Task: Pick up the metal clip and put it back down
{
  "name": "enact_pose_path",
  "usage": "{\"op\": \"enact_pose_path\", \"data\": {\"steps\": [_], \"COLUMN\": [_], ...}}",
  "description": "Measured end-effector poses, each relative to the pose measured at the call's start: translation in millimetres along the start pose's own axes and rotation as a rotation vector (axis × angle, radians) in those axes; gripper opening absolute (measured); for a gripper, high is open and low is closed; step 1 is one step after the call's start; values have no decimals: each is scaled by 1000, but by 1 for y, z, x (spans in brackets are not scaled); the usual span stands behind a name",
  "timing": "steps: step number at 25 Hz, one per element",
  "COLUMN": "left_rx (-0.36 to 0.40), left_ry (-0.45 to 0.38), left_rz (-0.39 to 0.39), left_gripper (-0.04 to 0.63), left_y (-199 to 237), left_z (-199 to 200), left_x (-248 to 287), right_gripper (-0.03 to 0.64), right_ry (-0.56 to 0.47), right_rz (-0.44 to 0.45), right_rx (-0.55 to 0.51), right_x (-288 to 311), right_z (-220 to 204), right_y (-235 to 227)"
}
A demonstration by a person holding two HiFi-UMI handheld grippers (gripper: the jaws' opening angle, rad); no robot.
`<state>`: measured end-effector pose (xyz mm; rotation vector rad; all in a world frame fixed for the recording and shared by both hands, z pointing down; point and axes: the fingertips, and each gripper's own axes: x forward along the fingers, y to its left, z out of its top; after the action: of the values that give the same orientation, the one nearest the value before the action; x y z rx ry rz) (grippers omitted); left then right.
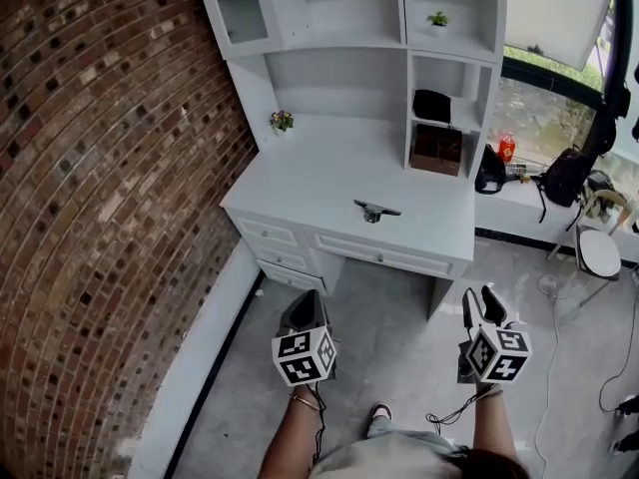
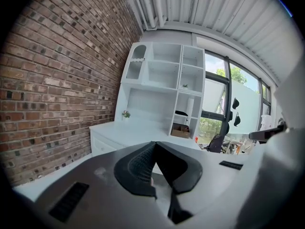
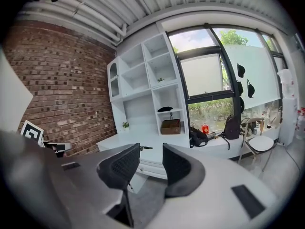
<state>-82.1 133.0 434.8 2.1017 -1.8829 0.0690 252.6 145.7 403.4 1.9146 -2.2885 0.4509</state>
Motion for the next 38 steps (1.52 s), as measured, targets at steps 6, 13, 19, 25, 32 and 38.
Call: {"op": "enact_pose_path", "data": {"steps": [6, 13, 19, 25, 32, 38], "left_rx": [30, 55, 67, 70, 64, 41], "left_ry": [14, 25, 41, 26, 11, 7], "left_rz": [27, 26, 33, 16, -6, -10], "left_gripper": [2, 2, 2, 2, 2, 2], "left_y": [-10, -21, -17, -10, -6, 6], "left_z": [10, 15, 15, 29, 61, 83], "left_x": [36, 65, 91, 146, 224, 288], "right_gripper": [150, 152, 152, 152, 153, 153], "right_ry": [12, 24, 30, 25, 27, 29], "right_rz": [33, 72, 80, 82, 75, 65], "right_rx": [16, 37, 42, 17, -2, -22], "right_x": [42, 75, 104, 152, 224, 285], "right_z": [10, 6, 11, 23, 55, 84], "right_y": [-20, -20, -28, -31, -37, -42]}}
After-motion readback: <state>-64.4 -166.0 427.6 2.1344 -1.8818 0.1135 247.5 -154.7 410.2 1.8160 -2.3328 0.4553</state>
